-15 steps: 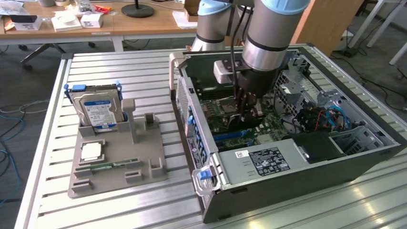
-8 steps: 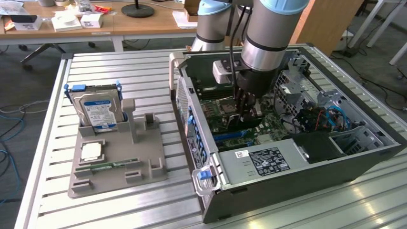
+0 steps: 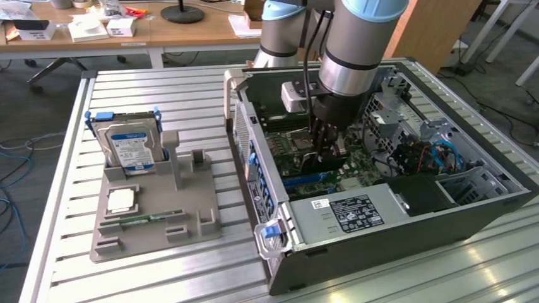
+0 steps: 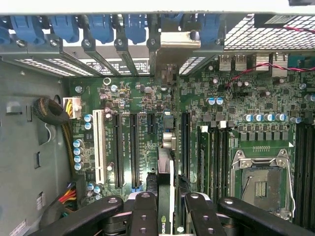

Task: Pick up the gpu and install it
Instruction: 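Insert the gpu into the slot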

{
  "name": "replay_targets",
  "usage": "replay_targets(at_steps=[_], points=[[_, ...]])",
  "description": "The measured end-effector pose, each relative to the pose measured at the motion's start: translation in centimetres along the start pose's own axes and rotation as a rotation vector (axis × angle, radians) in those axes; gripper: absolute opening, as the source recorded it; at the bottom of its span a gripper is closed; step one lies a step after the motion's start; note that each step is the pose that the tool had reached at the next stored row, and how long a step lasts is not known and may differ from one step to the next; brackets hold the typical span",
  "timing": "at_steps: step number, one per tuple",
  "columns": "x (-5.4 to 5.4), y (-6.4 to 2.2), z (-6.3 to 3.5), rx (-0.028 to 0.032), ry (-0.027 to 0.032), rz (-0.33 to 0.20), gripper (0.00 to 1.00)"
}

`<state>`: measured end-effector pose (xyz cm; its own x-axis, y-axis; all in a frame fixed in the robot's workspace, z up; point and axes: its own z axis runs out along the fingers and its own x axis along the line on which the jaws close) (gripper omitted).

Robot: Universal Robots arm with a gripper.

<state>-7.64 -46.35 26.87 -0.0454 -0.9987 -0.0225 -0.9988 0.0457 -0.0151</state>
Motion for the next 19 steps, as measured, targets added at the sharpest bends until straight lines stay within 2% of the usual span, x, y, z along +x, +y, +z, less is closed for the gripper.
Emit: replay_targets(at_steps=[19], points=[[0.01,0.06,0.52,0.0000,0.0000,0.000,0.26]])
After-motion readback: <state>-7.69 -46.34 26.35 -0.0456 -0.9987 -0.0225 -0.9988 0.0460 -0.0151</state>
